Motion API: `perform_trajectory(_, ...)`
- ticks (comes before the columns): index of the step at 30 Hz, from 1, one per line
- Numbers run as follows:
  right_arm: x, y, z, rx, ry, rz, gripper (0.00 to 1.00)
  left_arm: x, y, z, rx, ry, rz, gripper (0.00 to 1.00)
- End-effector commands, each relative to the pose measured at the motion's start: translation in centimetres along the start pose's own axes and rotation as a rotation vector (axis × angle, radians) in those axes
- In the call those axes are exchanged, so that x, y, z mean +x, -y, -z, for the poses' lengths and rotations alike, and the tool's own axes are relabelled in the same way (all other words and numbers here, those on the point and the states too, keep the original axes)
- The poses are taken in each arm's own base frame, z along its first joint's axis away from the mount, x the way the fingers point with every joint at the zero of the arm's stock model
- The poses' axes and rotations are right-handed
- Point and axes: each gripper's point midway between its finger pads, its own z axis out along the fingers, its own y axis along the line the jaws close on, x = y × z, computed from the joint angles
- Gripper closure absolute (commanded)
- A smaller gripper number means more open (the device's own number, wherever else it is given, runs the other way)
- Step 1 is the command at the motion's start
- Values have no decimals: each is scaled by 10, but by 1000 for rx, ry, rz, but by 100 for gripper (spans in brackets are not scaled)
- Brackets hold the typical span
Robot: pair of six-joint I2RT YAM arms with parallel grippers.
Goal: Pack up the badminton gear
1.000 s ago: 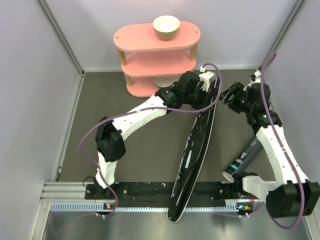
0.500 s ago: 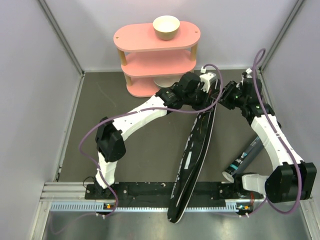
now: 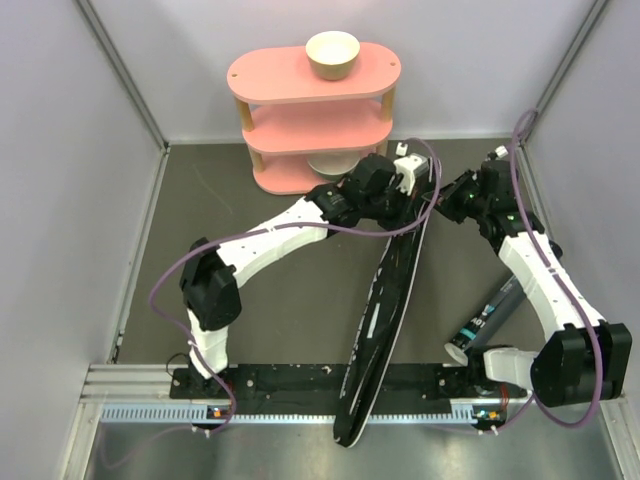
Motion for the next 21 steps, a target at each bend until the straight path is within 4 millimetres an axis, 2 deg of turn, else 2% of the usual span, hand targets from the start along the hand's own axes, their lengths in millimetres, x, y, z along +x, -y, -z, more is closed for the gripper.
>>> perform_trajectory(1, -41, -5, 1, 31, 159, -72, 100, 0, 48, 35, 87, 23, -55, 100)
perform_trajectory(3, -49, 0, -1, 47, 177, -93, 100, 3, 57, 44, 99, 30, -67, 100)
perform_trajectory(4, -52, 2, -2, 54, 184, -99, 100, 15, 60, 44, 99, 9, -69, 100)
perform_trajectory(5, -56, 1, -2, 57, 191, -100, 100, 15, 66, 51, 106, 21, -77, 100)
perform_trajectory(6, -61, 6, -4, 72, 201, -105, 100, 28, 64, 51, 102, -5, -70, 100)
perform_trajectory(8, -68, 7, -5, 76, 215, -114, 100, 33, 73, 62, 114, 2, -78, 100)
perform_trajectory(9, -75, 11, -4, 85, 232, -124, 100, 45, 71, 63, 108, -17, -71, 100)
perform_trajectory(11, -85, 14, -5, 100, 255, -141, 100, 50, 81, 73, 124, -11, -80, 100)
perform_trajectory(12, -86, 15, -7, 104, 257, -145, 100, 60, 83, 74, 128, -30, -78, 100)
perform_trajectory(13, -97, 23, -5, 122, 281, -166, 100, 62, 88, 80, 134, -24, -83, 100)
perform_trajectory(16, -114, 29, -5, 148, 330, -186, 100, 77, 96, 88, 144, -40, -86, 100)
perform_trajectory(18, -126, 26, -4, 147, 357, -192, 100, 92, 93, 90, 130, -64, -78, 100)
perform_trajectory(20, -140, 31, -5, 160, 379, -206, 100, 97, 87, 97, 105, -57, -74, 100)
perform_trajectory(21, -144, 33, -7, 169, 379, -209, 100, 110, 81, 97, 87, -79, -67, 100)
